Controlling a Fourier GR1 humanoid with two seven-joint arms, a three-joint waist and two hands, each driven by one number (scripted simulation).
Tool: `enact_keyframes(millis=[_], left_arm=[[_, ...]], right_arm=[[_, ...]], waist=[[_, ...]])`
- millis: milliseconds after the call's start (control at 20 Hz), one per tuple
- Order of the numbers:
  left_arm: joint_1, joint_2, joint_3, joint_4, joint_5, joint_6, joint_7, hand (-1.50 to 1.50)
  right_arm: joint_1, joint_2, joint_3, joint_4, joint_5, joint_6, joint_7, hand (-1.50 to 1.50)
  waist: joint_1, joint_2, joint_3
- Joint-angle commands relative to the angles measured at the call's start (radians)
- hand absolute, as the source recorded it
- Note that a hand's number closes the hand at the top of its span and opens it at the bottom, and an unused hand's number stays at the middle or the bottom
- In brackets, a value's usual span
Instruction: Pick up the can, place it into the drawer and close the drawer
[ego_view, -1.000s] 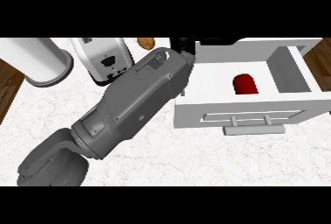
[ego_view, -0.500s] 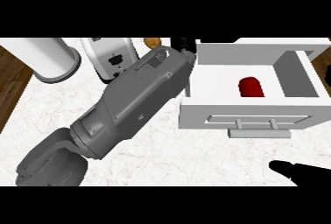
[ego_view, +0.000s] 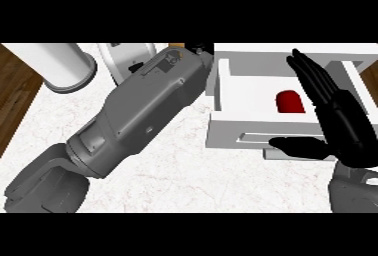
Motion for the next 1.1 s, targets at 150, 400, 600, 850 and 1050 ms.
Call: enact_keyframes(millis=[150, 400, 600, 850, 1050], left_arm=[[0.069, 0.052, -0.013, -0.094, -0.044, 0.019, 0.039, -1.50], [0.096, 0.137, -0.007, -0.146, -0.067, -0.008, 0.090, -1.50], [0.113, 0.183, 0.000, -0.200, -0.085, 0.007, 0.130, -1.50], [0.186, 0.234, -0.011, -0.317, -0.120, 0.040, 0.169, -1.50], [0.199, 0.261, -0.017, -0.381, -0.141, 0.067, 0.212, -1.50]], right_arm=[[-0.160, -0.035, 0.090, 0.291, 0.198, -0.086, -0.035, -1.50], [-0.270, 0.011, 0.096, 0.550, 0.297, -0.214, -0.019, -1.50], [-0.341, 0.004, 0.056, 0.769, 0.329, -0.323, -0.061, -1.50], [-0.375, 0.020, 0.042, 0.960, 0.394, -0.488, -0.068, -1.50], [-0.412, 0.006, 0.013, 1.095, 0.422, -0.619, -0.099, -1.50]], waist=[[0.009, -0.003, 0.000], [0.014, 0.001, 0.000], [0.016, 0.003, 0.001], [0.014, 0.000, 0.001], [0.017, 0.002, 0.001]])
